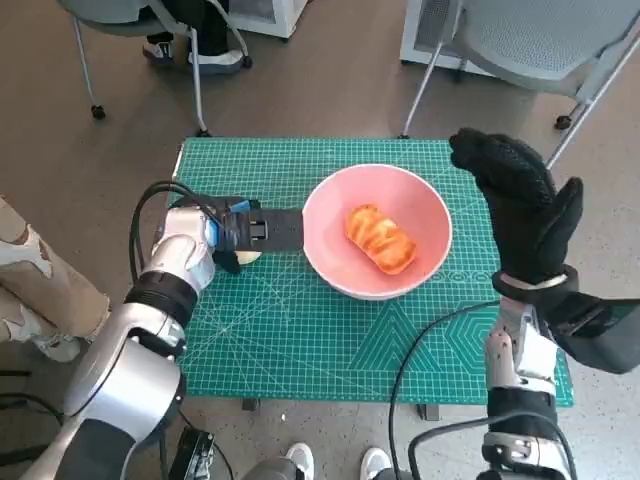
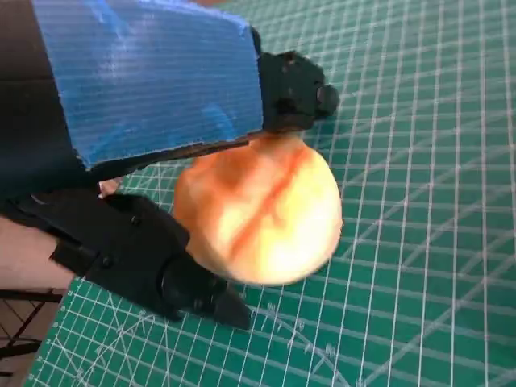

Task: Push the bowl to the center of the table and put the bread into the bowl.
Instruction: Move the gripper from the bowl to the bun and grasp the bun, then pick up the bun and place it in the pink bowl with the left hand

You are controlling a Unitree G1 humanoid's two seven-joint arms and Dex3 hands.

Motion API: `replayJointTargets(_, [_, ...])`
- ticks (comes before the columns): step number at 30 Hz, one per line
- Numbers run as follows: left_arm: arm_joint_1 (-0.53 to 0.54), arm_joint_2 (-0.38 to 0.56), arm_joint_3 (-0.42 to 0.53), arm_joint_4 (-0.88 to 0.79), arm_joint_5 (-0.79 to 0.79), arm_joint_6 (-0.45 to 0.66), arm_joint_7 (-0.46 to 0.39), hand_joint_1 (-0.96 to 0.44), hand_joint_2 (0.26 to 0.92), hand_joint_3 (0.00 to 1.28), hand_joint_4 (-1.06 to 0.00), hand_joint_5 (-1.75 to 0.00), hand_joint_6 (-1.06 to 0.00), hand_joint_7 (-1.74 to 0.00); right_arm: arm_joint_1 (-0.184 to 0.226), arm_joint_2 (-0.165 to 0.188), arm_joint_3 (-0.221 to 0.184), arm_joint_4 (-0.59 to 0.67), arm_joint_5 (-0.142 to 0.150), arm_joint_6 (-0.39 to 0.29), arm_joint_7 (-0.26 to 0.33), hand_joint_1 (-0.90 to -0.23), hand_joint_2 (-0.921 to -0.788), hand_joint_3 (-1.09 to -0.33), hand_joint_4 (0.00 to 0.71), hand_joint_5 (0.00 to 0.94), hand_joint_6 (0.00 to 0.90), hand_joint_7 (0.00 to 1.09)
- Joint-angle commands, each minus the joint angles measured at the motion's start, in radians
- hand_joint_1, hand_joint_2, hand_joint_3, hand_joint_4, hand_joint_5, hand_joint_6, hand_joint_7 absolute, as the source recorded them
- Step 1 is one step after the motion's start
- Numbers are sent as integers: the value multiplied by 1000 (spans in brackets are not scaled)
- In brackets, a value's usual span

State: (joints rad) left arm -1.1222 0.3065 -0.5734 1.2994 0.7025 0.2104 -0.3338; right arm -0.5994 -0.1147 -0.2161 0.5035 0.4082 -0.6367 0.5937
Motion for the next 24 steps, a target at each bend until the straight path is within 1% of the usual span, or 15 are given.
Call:
replayJointTargets(1, [16,-16,6,20,-2,30,61,-82,882,34,-613,-799,-657,-906,30,-2,0,-5,-2,10,-4,-637,-921,-740,239,4,65,541])
replayJointTargets(2, [20,-18,4,20,1,34,77,-52,895,36,-643,-924,-666,-988,32,-2,0,-7,-2,10,-3,-637,-921,-740,240,4,65,540])
replayJointTargets(4, [23,-20,0,22,3,37,95,-26,906,38,-668,-1032,-675,-1059,35,-3,0,-12,-1,10,-3,-637,-921,-740,240,4,66,540])
replayJointTargets(7, [27,-16,0,20,2,26,114,-10,913,39,-684,-1098,-681,-1103,35,-3,0,-13,-1,10,-3,-637,-921,-740,240,4,66,539])
replayJointTargets(8, [26,-14,0,19,1,22,117,-5,913,44,-720,-1126,-658,-1085,34,-4,0,-12,-1,10,-2,-637,-921,-739,240,4,66,538])
replayJointTargets(10, [24,-11,-3,16,2,16,119,-2,911,50,-756,-1130,-633,-1092,33,-3,0,-10,-2,9,-2,-637,-921,-739,240,3,67,538])
replayJointTargets(15, [19,-6,-4,15,2,7,111,1,919,59,-758,-1157,-589,-1129,30,-1,1,-5,-3,8,-1,-636,-921,-739,240,3,68,536])
replayJointTargets(21, [16,4,0,11,-2,-7,95,1,919,60,-736,-1153,-603,-1148,29,0,3,-2,-4,8,0,-635,-921,-740,240,3,68,535])
replayJointTargets(24, [17,10,4,6,-7,-14,93,1,918,56,-720,-1114,-629,-1180,31,0,3,-5,-2,10,1,-634,-921,-740,240,3,69,534])
